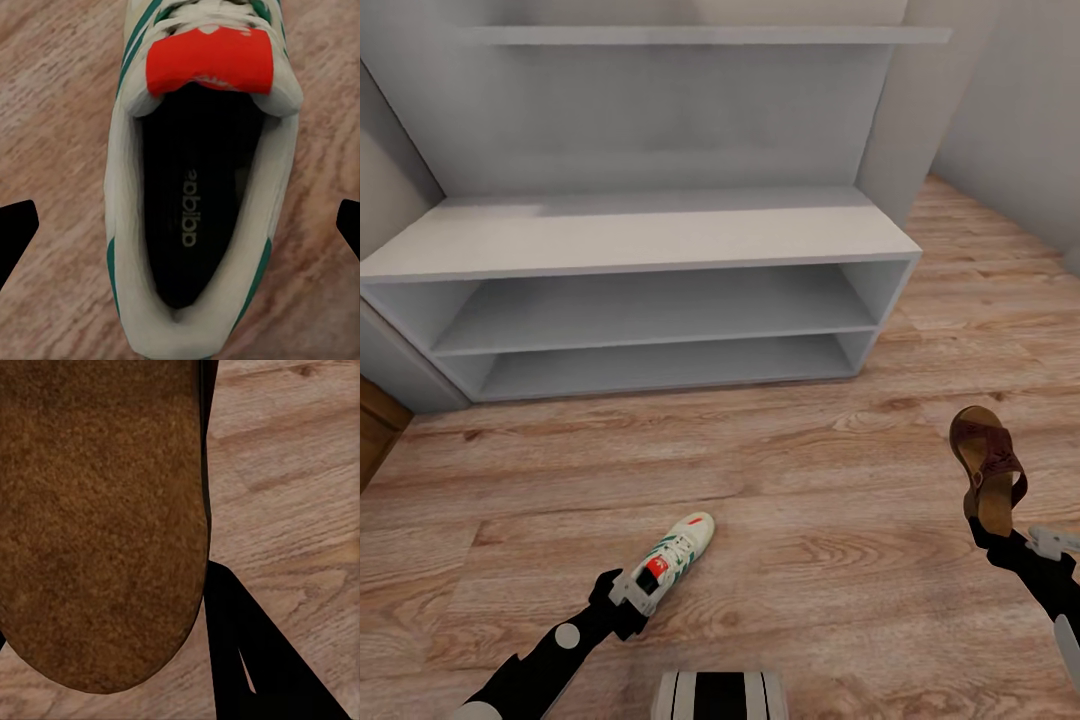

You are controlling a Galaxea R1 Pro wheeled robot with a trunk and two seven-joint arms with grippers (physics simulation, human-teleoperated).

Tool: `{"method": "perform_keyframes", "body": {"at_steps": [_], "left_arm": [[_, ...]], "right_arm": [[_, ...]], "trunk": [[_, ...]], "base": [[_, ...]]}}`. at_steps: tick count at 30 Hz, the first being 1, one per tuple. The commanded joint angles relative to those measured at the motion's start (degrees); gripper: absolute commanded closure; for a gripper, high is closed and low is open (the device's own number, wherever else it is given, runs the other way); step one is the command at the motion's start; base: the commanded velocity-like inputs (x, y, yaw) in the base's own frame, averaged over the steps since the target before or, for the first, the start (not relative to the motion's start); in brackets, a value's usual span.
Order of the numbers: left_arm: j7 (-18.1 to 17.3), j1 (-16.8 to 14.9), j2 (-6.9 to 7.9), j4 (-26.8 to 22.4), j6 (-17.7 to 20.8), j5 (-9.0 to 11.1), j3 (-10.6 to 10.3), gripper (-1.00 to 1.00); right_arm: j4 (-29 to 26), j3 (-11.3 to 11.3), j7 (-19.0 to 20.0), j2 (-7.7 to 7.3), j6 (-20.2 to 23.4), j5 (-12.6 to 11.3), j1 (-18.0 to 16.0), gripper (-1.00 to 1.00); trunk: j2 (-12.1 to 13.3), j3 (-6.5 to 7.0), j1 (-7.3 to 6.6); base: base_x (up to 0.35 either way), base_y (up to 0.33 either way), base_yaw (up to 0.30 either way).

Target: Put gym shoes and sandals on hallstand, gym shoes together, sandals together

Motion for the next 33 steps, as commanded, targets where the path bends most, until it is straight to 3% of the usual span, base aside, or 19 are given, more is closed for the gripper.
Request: {"method": "perform_keyframes", "body": {"at_steps": [1,4,9,14,21,27,33], "left_arm": [[0.33,-0.02,0.06,-0.01,-0.29,-0.59,-0.05,-1.0],[1.79,-0.03,0.09,-0.01,-0.34,-0.6,-0.11,-1.0],[3.24,-0.03,0.05,-0.03,-0.33,-0.66,-0.18,-1.0],[3.6,-0.03,0.0,-0.09,-0.25,-0.78,-0.17,-1.0],[3.73,-0.1,-0.1,-0.1,-0.15,-4.78,0.03,-1.0],[3.75,-0.12,-0.07,-0.15,-0.16,-5.3,0.14,-1.0],[3.75,-0.12,-0.06,-0.18,-0.16,-5.35,0.15,-1.0]], "right_arm": [[-0.07,-0.13,0.36,0.02,0.52,-0.8,-0.02,1.0],[-0.07,-0.13,0.36,0.02,0.52,-0.8,-0.02,1.0],[-0.07,-0.13,0.36,0.02,0.52,-0.8,-0.02,1.0],[-0.07,-0.13,0.36,0.02,0.52,-0.8,-0.02,1.0],[-0.07,-0.17,0.36,0.02,0.52,-0.8,-0.02,1.0],[-0.07,-0.17,0.36,0.02,0.52,-0.8,-0.02,1.0],[-0.07,-0.14,0.36,0.02,0.52,-0.8,-0.02,1.0]], "trunk": [[-0.01,-0.05,-0.01],[-0.01,-0.1,-0.01],[-0.08,-1.48,0.12],[-0.08,-1.56,0.12],[-0.08,-1.57,0.12],[-0.15,-2.73,0.25],[-0.15,-2.93,0.25]], "base": [[0.0,0.0,0.0],[0.0,0.0,0.002],[0.0,0.0,0.037],[0.0,0.0,0.012],[0.0,0.0,0.001],[0.0,0.0,0.0],[0.0,0.0,0.0]]}}
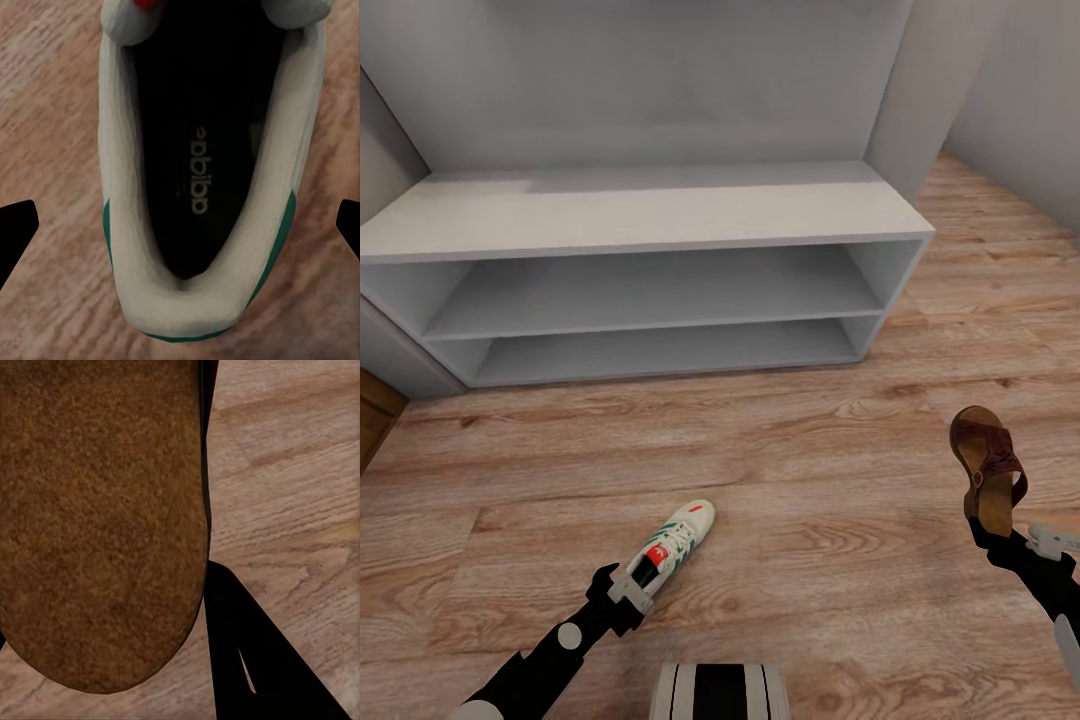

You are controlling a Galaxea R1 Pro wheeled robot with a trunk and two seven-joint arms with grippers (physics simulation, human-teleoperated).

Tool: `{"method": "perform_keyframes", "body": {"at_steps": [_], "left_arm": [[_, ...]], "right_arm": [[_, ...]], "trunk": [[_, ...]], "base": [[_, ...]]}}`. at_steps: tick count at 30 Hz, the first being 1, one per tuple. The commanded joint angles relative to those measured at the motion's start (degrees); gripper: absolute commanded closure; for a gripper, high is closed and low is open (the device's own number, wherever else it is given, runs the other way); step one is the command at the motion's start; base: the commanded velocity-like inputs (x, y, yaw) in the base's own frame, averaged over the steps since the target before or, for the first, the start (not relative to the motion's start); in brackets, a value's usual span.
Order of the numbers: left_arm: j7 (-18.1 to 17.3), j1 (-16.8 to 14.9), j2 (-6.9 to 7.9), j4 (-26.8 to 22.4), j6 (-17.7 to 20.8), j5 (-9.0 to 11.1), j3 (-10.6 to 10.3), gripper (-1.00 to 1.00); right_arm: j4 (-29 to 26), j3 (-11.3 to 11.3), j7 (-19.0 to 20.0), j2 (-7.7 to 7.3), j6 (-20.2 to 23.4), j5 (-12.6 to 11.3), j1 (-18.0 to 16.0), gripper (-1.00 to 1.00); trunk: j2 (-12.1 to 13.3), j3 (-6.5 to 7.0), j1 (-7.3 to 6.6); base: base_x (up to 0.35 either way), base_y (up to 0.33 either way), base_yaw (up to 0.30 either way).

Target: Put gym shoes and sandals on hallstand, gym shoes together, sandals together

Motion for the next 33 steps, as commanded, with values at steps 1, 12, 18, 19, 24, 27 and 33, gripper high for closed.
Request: {"method": "perform_keyframes", "body": {"at_steps": [1,12,18,19,24,27,33], "left_arm": [[-0.01,-0.02,0.02,-0.02,-0.2,-0.62,-0.02,-1.0],[3.28,-0.02,0.03,-0.02,-0.21,-0.69,-0.1,-1.0],[4.81,-0.02,0.1,0.06,-0.2,-0.7,-0.21,-1.0],[4.88,-0.02,0.11,0.06,-0.2,-0.7,-0.24,-1.0],[4.98,-0.05,0.09,0.07,-0.13,-0.71,-0.21,-1.0],[5.01,-0.09,0.05,0.07,-0.13,-0.7,-0.2,-1.0],[5.11,-0.14,0.02,-0.01,-0.15,-0.76,-0.2,-1.0]], "right_arm": [[-0.07,-0.13,0.36,0.02,0.52,-0.8,-0.02,1.0],[-0.07,-0.13,0.36,0.02,0.52,-0.8,-0.02,1.0],[-0.07,-0.13,0.36,0.02,0.52,-0.8,-0.02,1.0],[-0.07,-0.13,0.36,0.02,0.52,-0.8,-0.02,1.0],[-0.07,-0.13,0.36,0.02,0.52,-0.8,-0.02,1.0],[-0.07,-0.13,0.36,0.02,0.52,-0.8,-0.02,1.0],[-0.07,-0.13,0.36,0.02,0.52,-0.8,-0.02,1.0]], "trunk": [[-0.01,-0.05,-0.01],[-0.07,-1.2,0.09],[-0.07,-1.25,0.09],[-0.07,-1.25,0.09],[-0.11,-1.91,0.17],[-0.13,-2.36,0.22],[-0.13,-2.36,0.22]], "base": [[0.0,0.0,0.0],[0.0,0.0,0.0],[0.0,0.0,0.0],[0.0,0.0,0.0],[0.0,0.0,0.0],[0.0,0.0,0.0],[0.0,0.0,0.0]]}}
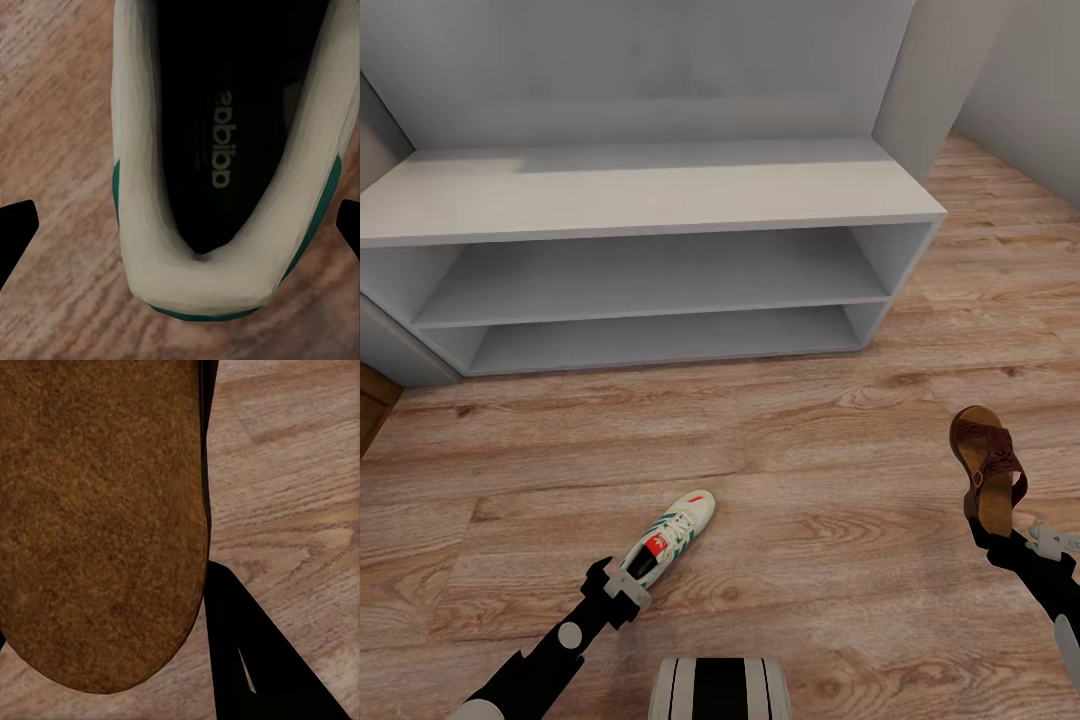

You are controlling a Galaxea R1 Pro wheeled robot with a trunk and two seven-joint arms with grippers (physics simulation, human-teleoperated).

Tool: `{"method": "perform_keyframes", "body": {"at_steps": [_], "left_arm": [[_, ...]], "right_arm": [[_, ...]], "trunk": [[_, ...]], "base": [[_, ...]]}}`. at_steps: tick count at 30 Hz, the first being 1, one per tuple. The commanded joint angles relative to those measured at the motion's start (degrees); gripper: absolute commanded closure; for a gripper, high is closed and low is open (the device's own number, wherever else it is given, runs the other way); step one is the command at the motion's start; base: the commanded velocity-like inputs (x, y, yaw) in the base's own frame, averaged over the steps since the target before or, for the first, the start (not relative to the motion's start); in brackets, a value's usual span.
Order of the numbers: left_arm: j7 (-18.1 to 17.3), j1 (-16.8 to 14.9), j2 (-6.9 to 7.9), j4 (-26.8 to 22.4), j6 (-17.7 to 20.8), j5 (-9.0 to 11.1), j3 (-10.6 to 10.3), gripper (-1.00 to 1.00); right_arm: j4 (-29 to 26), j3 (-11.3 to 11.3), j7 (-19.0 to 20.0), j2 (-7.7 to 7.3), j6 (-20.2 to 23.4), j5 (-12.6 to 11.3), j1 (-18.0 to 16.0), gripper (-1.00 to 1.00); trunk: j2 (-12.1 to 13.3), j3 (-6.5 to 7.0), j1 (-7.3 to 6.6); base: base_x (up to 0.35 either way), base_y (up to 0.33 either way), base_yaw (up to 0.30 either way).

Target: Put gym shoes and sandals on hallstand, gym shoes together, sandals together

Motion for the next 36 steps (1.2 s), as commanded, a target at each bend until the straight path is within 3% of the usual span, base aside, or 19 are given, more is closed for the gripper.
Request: {"method": "perform_keyframes", "body": {"at_steps": [1,6,36], "left_arm": [[-0.01,-0.03,0.02,-0.02,-0.14,-0.59,-0.01,-1.0],[0.04,-0.23,0.02,-0.02,-0.12,-0.61,-0.01,-1.0],[0.69,-0.08,0.03,0.06,-0.11,-0.61,-0.04,-1.0]], "right_arm": [[-0.06,-0.13,0.36,0.02,0.52,-0.8,-0.02,1.0],[-0.06,-0.13,0.36,0.02,0.52,-0.8,-0.02,1.0],[-0.06,-0.13,0.36,0.02,0.52,-0.8,-0.02,1.0]], "trunk": [[-0.01,-0.03,-0.01],[-0.05,-0.7,0.07],[-0.05,-0.7,0.07]], "base": [[0.0,0.0,0.0],[0.0,0.0,0.0],[0.018,0.0,0.0]]}}
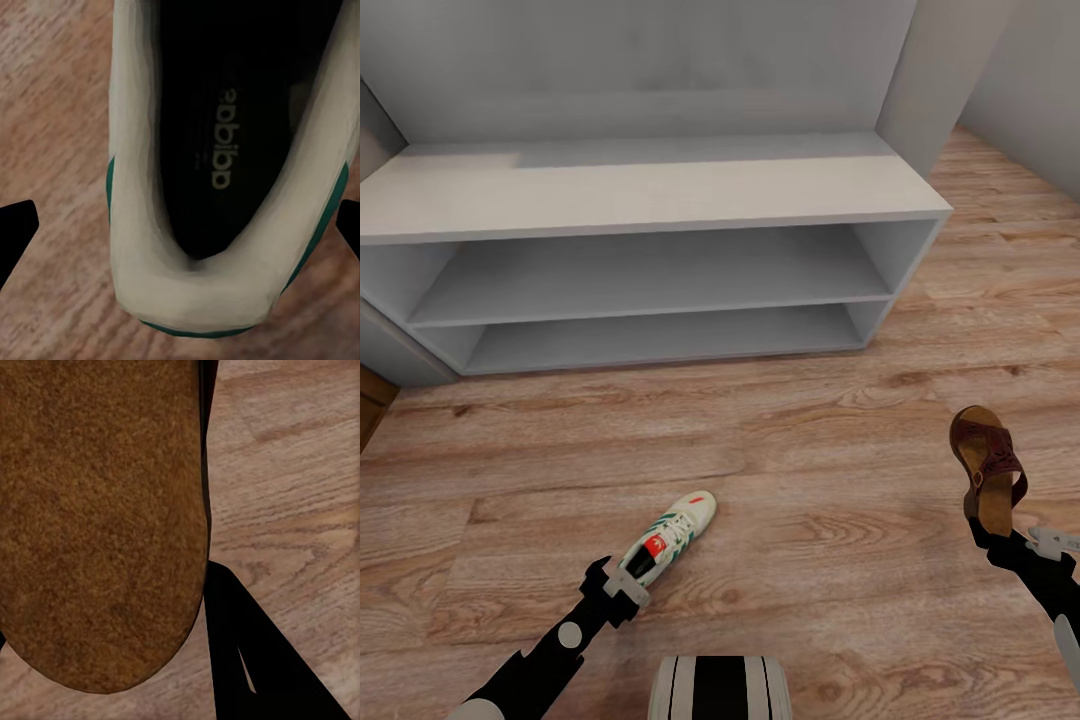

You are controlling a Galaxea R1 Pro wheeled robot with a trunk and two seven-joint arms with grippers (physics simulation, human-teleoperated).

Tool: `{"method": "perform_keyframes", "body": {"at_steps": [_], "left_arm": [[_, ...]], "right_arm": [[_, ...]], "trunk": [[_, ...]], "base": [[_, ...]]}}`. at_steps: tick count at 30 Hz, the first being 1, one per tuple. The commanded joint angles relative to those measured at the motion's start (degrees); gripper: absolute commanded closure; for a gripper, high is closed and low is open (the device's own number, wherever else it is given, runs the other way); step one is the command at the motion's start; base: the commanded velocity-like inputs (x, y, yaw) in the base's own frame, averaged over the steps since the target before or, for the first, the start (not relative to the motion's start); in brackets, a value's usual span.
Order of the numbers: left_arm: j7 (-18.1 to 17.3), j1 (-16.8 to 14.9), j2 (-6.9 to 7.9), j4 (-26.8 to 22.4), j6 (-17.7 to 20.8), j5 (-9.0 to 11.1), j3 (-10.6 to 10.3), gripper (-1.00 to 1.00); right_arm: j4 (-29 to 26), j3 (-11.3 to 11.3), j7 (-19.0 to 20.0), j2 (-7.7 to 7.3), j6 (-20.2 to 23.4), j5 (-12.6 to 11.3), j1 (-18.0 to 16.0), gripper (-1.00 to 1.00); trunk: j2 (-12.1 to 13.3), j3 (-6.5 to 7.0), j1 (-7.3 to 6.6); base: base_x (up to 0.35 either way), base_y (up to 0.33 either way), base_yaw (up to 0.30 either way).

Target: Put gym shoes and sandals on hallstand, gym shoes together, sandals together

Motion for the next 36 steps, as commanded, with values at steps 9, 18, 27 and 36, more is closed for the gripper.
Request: {"method": "perform_keyframes", "body": {"at_steps": [9,18,27,36], "left_arm": [[0.23,0.06,0.02,-0.01,-0.15,-0.59,-0.03,-1.0],[0.36,0.03,0.02,-0.01,-0.15,-0.74,-0.11,-1.0],[0.41,0.07,-0.07,-0.08,-0.15,-0.77,-0.13,-1.0],[1.27,0.07,-0.11,-0.1,-0.18,-5.18,-0.53,-1.0]], "right_arm": [[-0.06,-0.13,0.36,0.02,0.52,-0.8,-0.02,1.0],[-0.06,-0.13,0.36,0.02,0.52,-0.8,-0.02,1.0],[-0.06,-0.13,0.36,0.02,0.52,-0.8,-0.02,1.0],[-0.04,-0.13,0.36,0.02,0.52,-0.8,-0.02,1.0]], "trunk": [[-0.01,-0.03,-0.01],[-0.01,-0.03,-0.01],[-0.01,-0.03,-0.01],[-0.01,-0.03,-0.01]], "base": [[0.042,0.0,0.0],[0.002,0.0,0.0],[0.0,0.0,0.0],[0.0,0.0,0.0]]}}
